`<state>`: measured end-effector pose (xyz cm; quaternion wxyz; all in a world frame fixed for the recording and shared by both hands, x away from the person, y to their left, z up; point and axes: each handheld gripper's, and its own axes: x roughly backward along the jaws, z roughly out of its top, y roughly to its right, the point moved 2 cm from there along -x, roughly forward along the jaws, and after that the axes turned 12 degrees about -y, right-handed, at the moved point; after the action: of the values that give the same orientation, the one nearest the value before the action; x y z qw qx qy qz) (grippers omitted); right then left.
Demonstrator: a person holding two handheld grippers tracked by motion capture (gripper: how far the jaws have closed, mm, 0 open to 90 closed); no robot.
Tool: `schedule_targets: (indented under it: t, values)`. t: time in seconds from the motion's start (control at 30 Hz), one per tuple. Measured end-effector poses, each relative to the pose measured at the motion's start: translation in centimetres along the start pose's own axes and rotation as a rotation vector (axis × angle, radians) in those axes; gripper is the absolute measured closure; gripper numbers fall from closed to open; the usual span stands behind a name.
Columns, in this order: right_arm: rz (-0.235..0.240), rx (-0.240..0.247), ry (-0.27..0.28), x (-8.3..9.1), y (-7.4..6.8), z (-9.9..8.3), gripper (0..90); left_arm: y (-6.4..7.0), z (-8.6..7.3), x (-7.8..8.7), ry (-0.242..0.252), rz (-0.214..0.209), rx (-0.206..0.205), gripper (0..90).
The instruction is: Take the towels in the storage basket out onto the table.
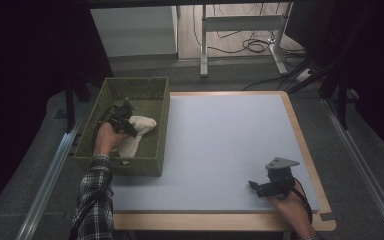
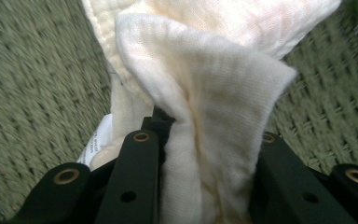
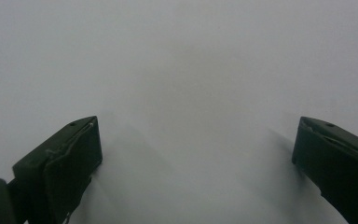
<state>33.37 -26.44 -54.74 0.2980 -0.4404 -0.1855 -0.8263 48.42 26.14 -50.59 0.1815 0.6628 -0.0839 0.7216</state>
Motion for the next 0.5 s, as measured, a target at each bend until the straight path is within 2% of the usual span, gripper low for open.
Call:
schedule_targets:
  t: [0.17,0.5]
  values:
    - [0.0,0.0,0.0,0.0,0.0,0.0,1.4,0.3,-0.6,1.2,0.071,0.002,-0.015,73.3]
    - [-0.001,0.0,0.0,0.0,0.0,0.0,1.4,0.7,-2.1,4.6,0.205,0.028,-0.051,72.8]
